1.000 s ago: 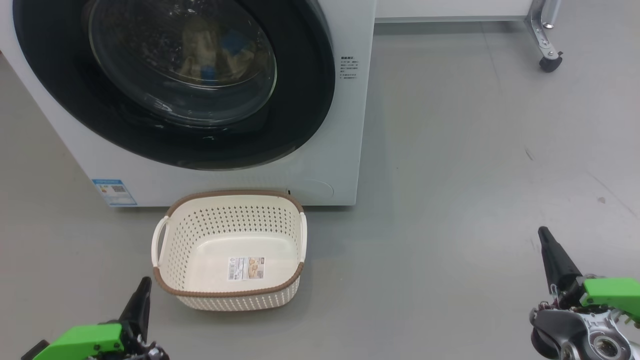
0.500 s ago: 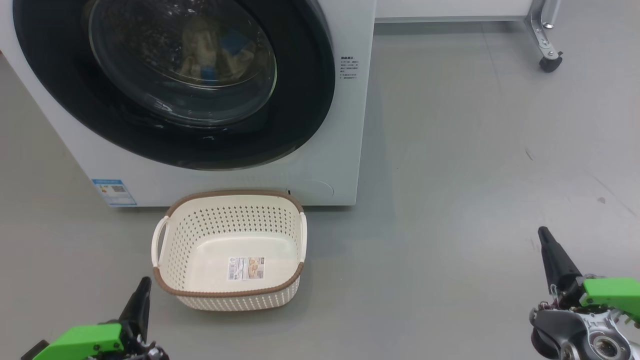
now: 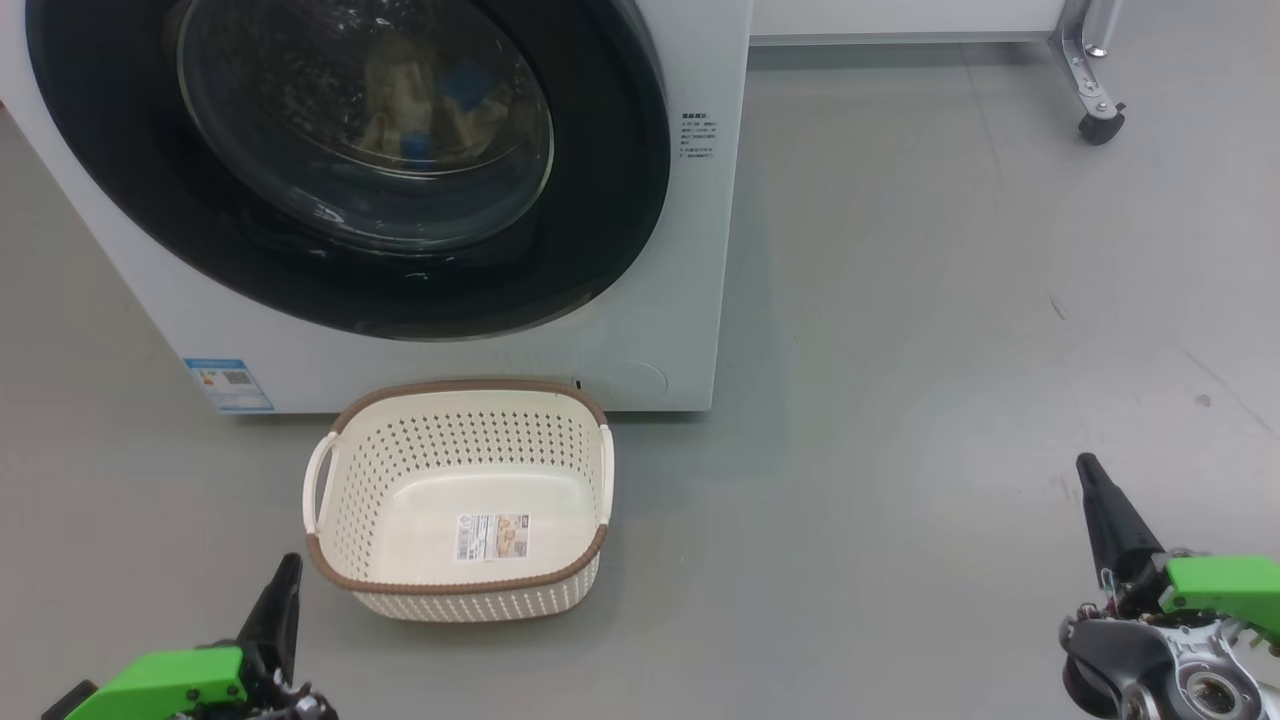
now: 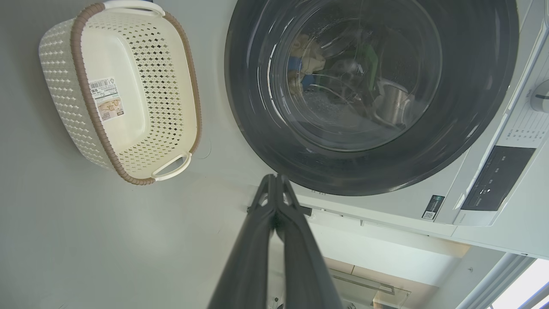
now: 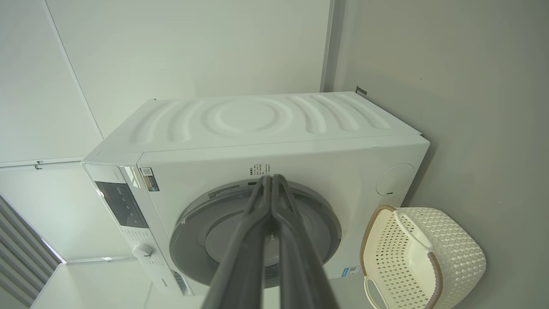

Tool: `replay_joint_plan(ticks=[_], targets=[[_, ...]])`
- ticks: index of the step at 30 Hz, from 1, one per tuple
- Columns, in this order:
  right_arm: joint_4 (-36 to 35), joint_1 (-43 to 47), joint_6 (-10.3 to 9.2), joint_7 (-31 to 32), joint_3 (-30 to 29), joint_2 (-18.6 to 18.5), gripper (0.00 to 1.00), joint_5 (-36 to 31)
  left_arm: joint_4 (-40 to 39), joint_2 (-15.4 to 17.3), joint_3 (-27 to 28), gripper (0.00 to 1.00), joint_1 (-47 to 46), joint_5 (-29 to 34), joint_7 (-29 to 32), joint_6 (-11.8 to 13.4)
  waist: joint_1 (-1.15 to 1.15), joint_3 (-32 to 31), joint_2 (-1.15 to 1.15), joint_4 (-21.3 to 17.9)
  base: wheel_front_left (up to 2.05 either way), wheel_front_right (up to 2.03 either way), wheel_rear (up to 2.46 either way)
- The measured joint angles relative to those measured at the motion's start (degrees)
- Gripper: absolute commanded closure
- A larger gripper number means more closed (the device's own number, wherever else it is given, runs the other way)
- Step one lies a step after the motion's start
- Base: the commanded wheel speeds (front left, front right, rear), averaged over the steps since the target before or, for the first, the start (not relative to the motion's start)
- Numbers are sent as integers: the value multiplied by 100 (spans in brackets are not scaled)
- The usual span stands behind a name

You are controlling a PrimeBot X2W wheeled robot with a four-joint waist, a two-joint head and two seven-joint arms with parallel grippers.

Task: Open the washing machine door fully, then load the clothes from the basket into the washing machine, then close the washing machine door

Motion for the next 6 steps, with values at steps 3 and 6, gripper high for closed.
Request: replay_joint_plan(ticks=[3,6], targets=[[0,0,0,0,-2,0,100,0,0,-1,1,100,0,0,0,0,0,0,0,0,0,0,0],[0,0,0,0,-3,0,100,0,0,-1,1,100,0,0,0,0,0,0,0,0,0,0,0]])
